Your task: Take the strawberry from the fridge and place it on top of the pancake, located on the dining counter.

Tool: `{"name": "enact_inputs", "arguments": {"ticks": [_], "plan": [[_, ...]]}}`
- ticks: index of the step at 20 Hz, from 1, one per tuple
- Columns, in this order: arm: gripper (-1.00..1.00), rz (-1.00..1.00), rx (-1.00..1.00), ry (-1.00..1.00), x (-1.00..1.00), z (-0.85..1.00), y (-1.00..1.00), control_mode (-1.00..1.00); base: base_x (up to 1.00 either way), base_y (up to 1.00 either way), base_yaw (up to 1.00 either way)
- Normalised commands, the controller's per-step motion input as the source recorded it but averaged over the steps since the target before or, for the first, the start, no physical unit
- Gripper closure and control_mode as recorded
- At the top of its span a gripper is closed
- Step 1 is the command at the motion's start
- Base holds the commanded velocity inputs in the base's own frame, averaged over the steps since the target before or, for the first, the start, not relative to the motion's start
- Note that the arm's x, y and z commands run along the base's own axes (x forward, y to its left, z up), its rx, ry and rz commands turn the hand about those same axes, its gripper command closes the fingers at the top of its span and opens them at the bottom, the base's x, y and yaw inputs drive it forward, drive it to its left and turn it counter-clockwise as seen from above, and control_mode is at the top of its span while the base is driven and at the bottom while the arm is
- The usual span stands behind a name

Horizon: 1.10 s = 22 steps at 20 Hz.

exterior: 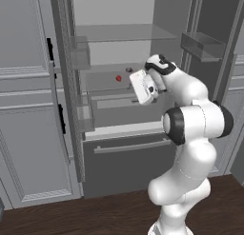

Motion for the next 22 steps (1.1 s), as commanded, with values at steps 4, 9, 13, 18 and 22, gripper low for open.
{"name": "enact_inputs", "arguments": {"ticks": [4, 9, 13, 18, 22], "plan": [[-1.00, 0.36, -0.78, -0.26, 0.00, -0.36, -0.54, -1.00, 0.00, 0.00, 0.00], [-1.00, 0.43, -0.79, -0.21, -0.01, -0.19, -0.49, -1.00, 0.00, 0.00, 0.00], [-1.00, 0.50, -0.64, -0.18, -0.33, 0.00, -0.36, -1.00, 0.00, 0.00, 0.00], [-1.00, 0.31, -0.24, -0.09, -0.69, 0.15, -0.19, -1.00, 0.00, 0.00, 0.00], [-1.00, 0.20, 0.02, -0.03, -0.93, 0.02, 0.00, -1.00, 0.00, 0.00, 0.00]]}}
